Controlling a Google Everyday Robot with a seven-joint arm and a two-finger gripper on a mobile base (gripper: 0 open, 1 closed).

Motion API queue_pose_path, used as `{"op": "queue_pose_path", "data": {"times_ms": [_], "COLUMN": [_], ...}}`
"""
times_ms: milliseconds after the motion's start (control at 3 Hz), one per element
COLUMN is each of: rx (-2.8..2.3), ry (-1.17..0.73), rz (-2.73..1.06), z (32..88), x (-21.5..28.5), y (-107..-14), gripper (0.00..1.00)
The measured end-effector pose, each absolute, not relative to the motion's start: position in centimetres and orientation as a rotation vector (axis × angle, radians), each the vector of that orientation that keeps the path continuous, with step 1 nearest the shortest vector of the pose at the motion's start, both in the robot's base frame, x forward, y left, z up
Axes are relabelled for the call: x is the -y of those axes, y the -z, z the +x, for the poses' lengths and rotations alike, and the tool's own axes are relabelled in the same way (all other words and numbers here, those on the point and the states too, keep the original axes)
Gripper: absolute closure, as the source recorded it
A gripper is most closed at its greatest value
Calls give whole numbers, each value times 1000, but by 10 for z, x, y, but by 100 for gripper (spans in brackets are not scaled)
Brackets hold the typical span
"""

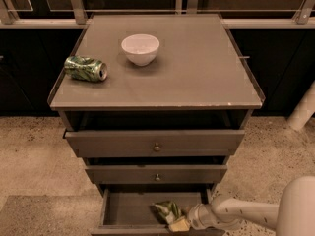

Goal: Place green jalapeno chip bag into bottom drawer

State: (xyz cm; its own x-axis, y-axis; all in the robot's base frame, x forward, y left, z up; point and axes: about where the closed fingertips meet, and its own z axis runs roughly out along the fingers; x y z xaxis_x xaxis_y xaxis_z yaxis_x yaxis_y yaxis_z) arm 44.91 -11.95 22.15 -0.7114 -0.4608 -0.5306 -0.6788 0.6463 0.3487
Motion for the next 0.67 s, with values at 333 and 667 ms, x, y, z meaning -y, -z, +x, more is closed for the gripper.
{"op": "queue_pose_path", "data": {"times_ms": [333,667], "rx": [-2471,-2471], "ry": [-755,-756], "rz": [-900,-900], "z": [449,449], "x": [119,119], "y": [-221,-221], "gripper": [0,0]}}
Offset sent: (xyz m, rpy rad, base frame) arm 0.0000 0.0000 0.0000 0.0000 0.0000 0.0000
